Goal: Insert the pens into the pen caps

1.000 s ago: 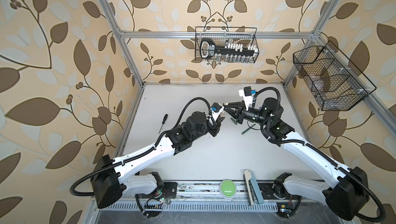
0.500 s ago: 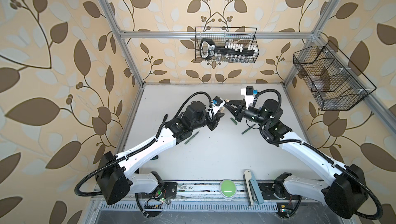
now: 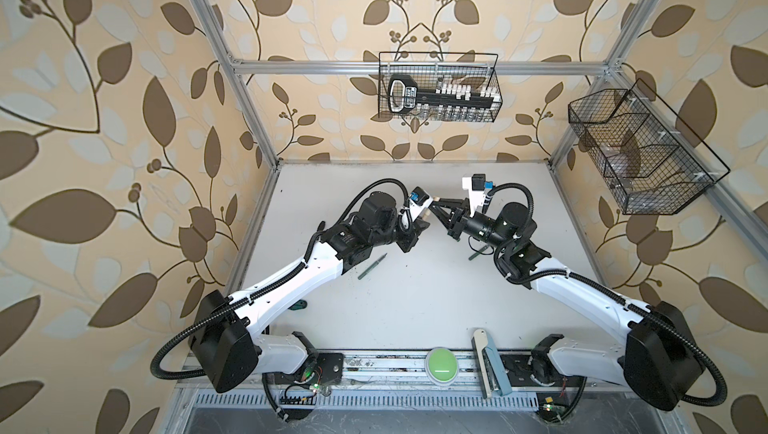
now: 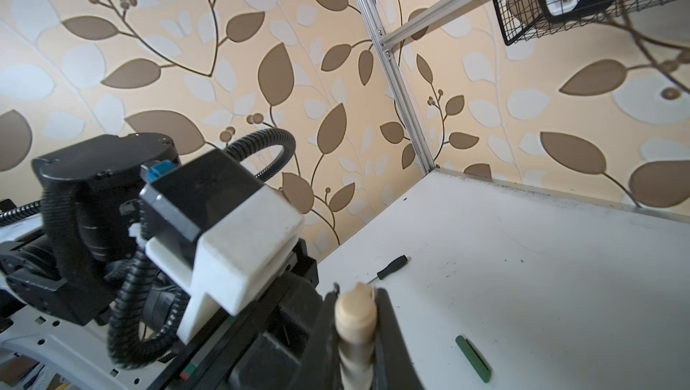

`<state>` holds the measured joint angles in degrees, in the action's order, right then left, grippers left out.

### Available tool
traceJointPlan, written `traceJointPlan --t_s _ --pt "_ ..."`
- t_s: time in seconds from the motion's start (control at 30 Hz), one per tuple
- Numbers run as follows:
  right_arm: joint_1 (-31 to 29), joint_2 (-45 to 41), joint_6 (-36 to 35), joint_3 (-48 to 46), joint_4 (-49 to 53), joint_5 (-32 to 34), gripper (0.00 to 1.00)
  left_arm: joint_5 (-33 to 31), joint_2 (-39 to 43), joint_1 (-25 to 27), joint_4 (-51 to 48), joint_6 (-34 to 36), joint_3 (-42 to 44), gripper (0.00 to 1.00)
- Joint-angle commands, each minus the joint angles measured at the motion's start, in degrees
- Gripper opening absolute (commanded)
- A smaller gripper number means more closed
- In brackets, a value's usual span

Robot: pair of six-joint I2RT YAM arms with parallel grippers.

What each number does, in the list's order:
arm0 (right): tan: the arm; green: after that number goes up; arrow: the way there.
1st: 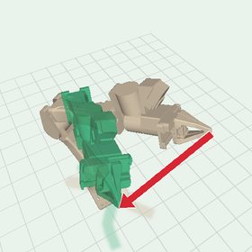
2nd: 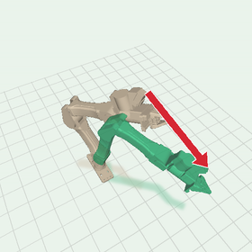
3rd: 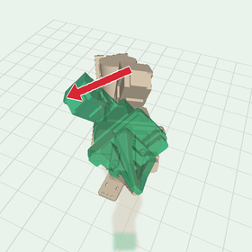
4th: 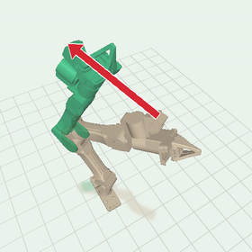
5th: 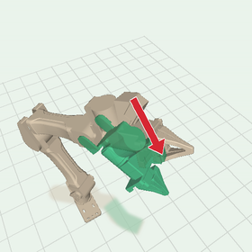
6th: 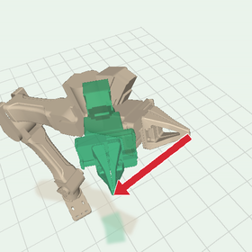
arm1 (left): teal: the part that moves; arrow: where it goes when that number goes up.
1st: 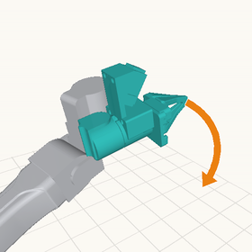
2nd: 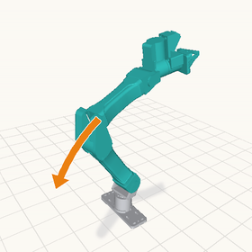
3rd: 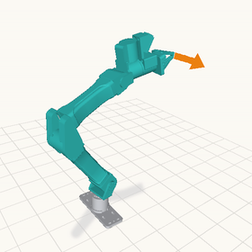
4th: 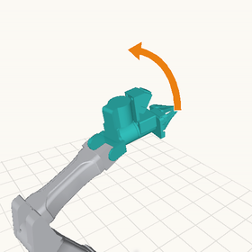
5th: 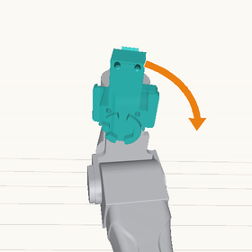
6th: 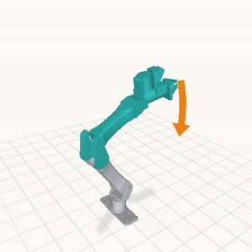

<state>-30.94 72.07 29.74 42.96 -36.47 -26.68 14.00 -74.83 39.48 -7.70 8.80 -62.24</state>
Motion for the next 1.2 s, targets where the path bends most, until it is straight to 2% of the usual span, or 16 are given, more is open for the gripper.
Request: traceJointPlan --t_s 0.0,0.33,0.57,0.6,0.67,0.83,1.03,1.1,1.17 --pt "-5.7 3.5 1.3 -6.6 20.2 -15.6 0.00 -2.5 4.7 -2.6 35.5 -4.2 -10.8 0.00" --pt "-2.5 2.9 -1.2 -2.5 27.4 -12.9 0.00 0.3 3.7 -2.7 27.4 -5.3 -10.3 0.00" --pt "4.6 1.2 -0.2 2.1 27.0 -10.3 0.00 2.0 1.0 -2.6 28.2 -14.0 -1.6 0.01" --pt "5.6 1.7 -0.1 2.8 27.4 -9.9 0.00 2.4 0.7 -2.7 28.5 -15.0 -0.6 0.03" --pt "7.2 3.1 0.0 4.2 28.1 -10.6 0.00 2.9 -0.1 -2.7 29.9 -17.3 1.3 0.14" --pt "10.9 5.6 0.2 6.0 29.3 -10.3 0.00 4.0 -2.1 -2.7 30.4 -20.1 3.1 0.21" --pt "14.6 7.0 -1.6 8.2 32.3 -8.3 0.00 5.0 -3.2 -2.7 30.6 -22.6 4.7 0.36" --pt "16.6 8.0 -3.9 10.5 37.8 -6.5 0.00 4.4 -2.5 -2.7 29.0 -22.7 5.3 0.41" --pt "18.7 9.4 -8.0 14.5 46.0 -2.4 0.00 2.1 -0.9 -2.7 26.1 -22.5 5.9 0.52"
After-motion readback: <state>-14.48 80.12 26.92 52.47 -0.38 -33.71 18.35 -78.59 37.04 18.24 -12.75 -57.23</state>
